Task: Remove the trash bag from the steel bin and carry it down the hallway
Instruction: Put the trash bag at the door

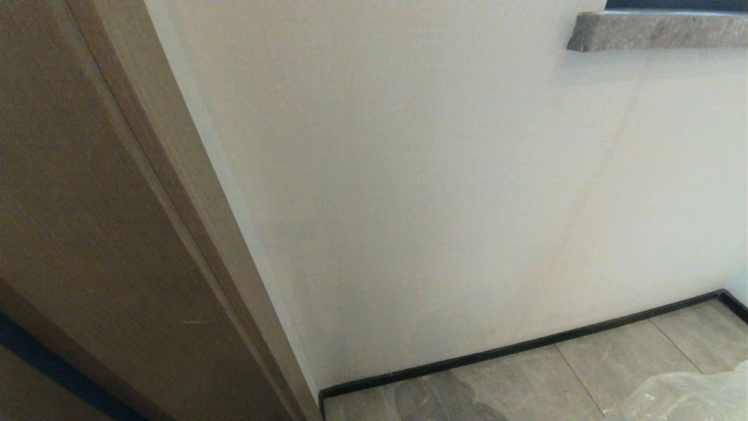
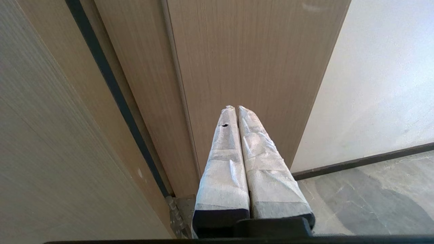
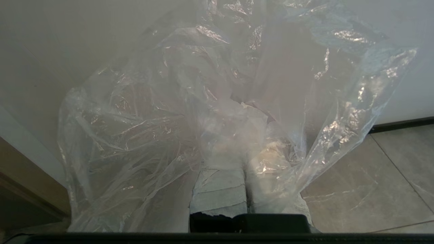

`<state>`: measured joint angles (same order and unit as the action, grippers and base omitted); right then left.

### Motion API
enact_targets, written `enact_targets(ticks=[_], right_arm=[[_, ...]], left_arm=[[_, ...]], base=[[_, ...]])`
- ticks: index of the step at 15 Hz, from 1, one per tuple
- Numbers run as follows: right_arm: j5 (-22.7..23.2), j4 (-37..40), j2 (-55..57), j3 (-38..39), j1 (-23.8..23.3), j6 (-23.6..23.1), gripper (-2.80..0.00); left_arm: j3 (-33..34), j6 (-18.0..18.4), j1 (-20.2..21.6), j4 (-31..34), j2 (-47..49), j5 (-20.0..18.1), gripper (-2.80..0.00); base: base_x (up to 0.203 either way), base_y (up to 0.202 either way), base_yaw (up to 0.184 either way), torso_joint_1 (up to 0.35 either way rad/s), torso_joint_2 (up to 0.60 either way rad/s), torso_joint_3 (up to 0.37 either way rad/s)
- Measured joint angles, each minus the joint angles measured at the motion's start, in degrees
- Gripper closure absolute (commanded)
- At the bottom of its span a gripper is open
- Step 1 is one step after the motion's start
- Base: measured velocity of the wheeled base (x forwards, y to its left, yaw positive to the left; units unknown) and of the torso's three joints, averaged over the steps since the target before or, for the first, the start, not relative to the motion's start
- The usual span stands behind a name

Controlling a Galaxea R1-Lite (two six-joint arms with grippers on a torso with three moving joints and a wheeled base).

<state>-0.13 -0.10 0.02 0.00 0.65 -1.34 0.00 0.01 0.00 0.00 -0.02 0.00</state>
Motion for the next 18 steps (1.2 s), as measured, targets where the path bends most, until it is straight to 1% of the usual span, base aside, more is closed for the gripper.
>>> enact_targets(ticks=[9, 14, 18], right_arm=[[-0.04, -0.04, 0.0, 0.0, 0.05, 0.32, 0.0], [-0.02, -0.06, 0.0, 0.0, 0.0, 0.3, 0.0], [-0.05, -0.06, 0.0, 0.0, 0.05, 0.33, 0.0]], left_arm=[[0.0, 0.43, 0.0, 0.0, 0.0, 0.0, 0.0], [0.0, -0.04, 0.0, 0.0, 0.01, 0.0, 0.0], [0.0, -0.22, 0.0, 0.1, 0.0, 0.0, 0.0]], base=[[0.0, 0.0, 0.0, 0.0, 0.0, 0.0], [0.0, 0.0, 0.0, 0.0, 0.0, 0.0], [0.0, 0.0, 0.0, 0.001, 0.0, -0.136]])
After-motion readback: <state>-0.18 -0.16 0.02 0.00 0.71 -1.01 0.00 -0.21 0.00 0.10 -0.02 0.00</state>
